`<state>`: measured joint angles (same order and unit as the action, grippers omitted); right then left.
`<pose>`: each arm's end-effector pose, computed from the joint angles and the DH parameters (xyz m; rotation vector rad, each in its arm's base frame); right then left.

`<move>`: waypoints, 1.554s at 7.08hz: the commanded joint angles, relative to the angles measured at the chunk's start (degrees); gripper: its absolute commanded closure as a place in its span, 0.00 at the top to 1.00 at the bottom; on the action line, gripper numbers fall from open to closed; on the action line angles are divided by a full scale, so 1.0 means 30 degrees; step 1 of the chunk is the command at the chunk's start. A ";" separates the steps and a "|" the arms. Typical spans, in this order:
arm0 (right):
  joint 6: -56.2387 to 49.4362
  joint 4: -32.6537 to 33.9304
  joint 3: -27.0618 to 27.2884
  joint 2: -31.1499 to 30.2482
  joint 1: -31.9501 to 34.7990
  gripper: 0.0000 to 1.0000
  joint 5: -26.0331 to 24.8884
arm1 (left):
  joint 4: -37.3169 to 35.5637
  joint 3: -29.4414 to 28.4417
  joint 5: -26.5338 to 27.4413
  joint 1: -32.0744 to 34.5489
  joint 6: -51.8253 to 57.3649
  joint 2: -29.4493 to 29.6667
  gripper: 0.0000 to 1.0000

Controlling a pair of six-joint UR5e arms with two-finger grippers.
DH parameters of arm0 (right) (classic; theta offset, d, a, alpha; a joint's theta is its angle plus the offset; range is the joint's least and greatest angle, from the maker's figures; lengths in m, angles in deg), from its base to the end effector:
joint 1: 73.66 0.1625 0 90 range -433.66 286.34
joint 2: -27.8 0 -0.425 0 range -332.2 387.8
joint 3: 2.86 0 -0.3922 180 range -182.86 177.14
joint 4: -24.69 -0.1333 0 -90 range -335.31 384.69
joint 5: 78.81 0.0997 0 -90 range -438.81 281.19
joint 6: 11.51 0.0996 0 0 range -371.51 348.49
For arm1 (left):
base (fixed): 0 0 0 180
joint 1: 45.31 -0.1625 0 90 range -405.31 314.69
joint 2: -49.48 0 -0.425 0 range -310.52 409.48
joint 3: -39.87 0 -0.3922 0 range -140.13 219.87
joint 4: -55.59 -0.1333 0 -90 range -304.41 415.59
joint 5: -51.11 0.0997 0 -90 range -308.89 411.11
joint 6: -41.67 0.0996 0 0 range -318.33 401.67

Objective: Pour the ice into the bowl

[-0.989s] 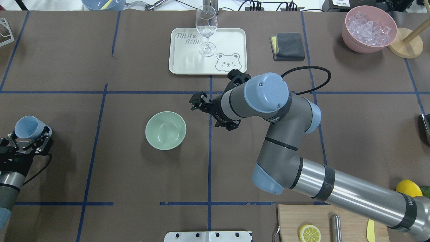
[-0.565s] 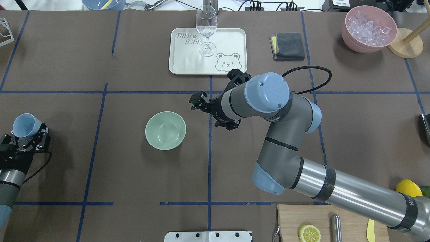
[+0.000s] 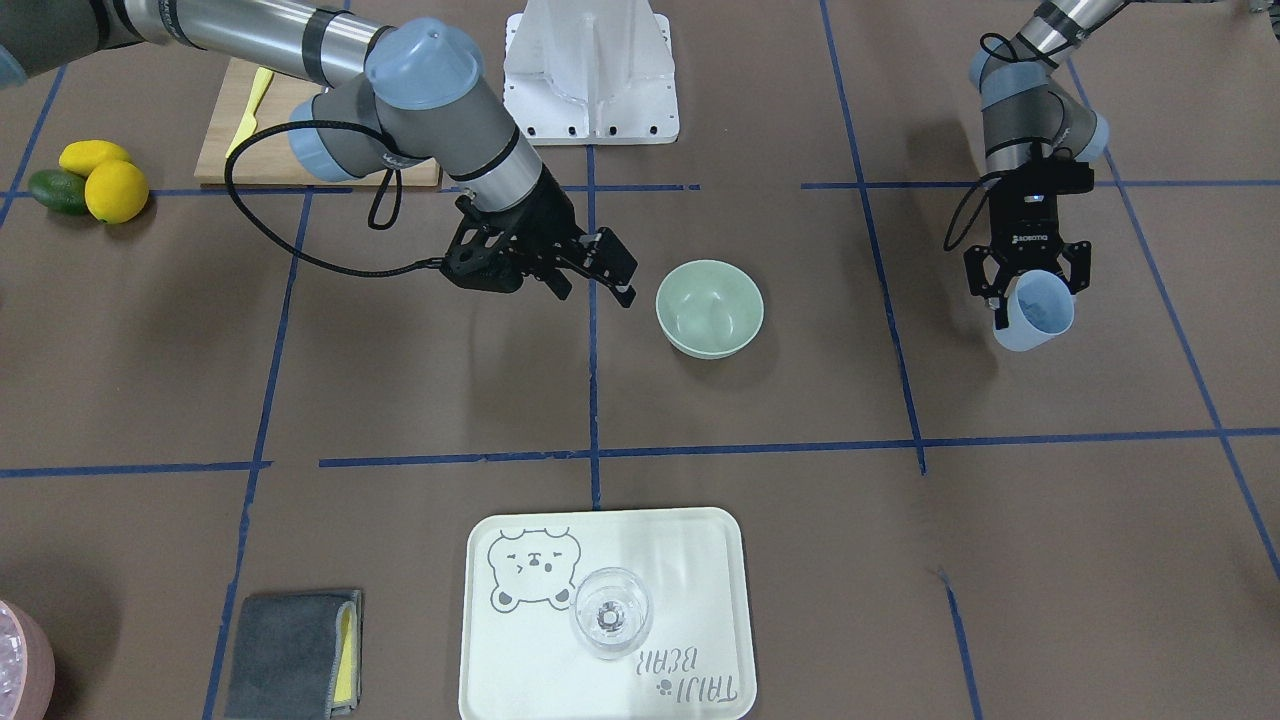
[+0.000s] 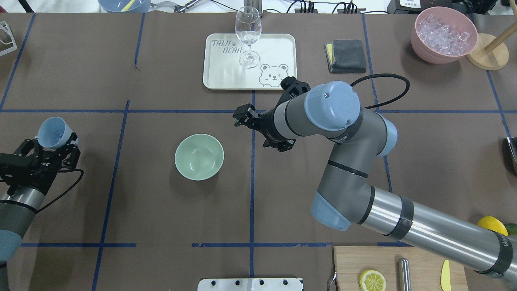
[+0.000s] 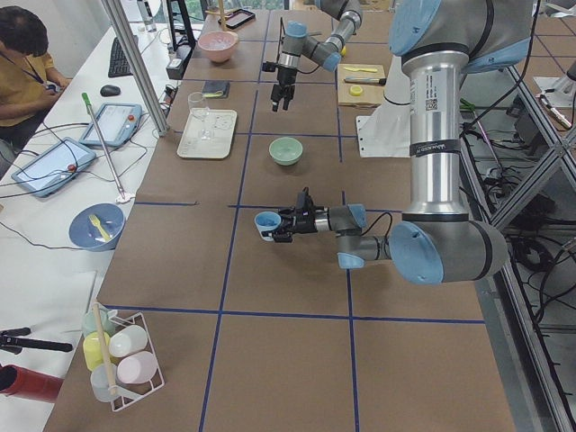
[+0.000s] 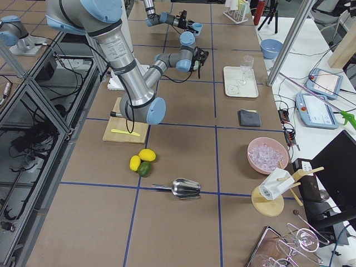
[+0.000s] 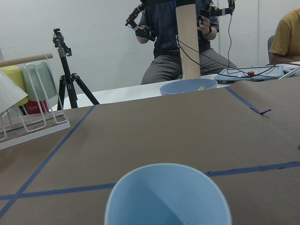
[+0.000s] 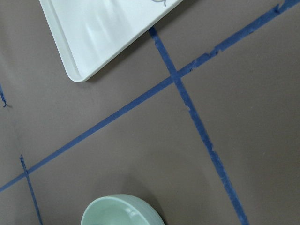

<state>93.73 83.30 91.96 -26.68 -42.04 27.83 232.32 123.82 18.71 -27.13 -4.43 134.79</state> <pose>-0.5137 -0.4393 0.1898 -0.0726 -1.2811 0.5230 0.3374 -0.3396 0.5754 1.3241 0.5846 -0.2971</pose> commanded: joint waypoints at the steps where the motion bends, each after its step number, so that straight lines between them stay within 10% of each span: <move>1: -0.0360 -0.0023 0.2482 -0.2306 0.1406 1.00 0.0660 | 0.0359 0.1710 -0.1237 0.0241 0.3631 0.1091 0.00; 5: -0.0973 -0.0023 0.4397 -0.5300 0.4017 1.00 0.2276 | -0.1341 0.5084 -0.1681 0.0036 1.5913 0.2141 0.00; 11: -0.1417 -0.0023 0.4750 -0.6798 0.4724 1.00 0.2599 | -0.9808 0.4099 -0.1216 -0.1338 2.1353 0.6102 0.00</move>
<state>89.49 83.23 106.44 -46.43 -28.01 35.69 205.26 137.25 14.16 -29.90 53.63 151.82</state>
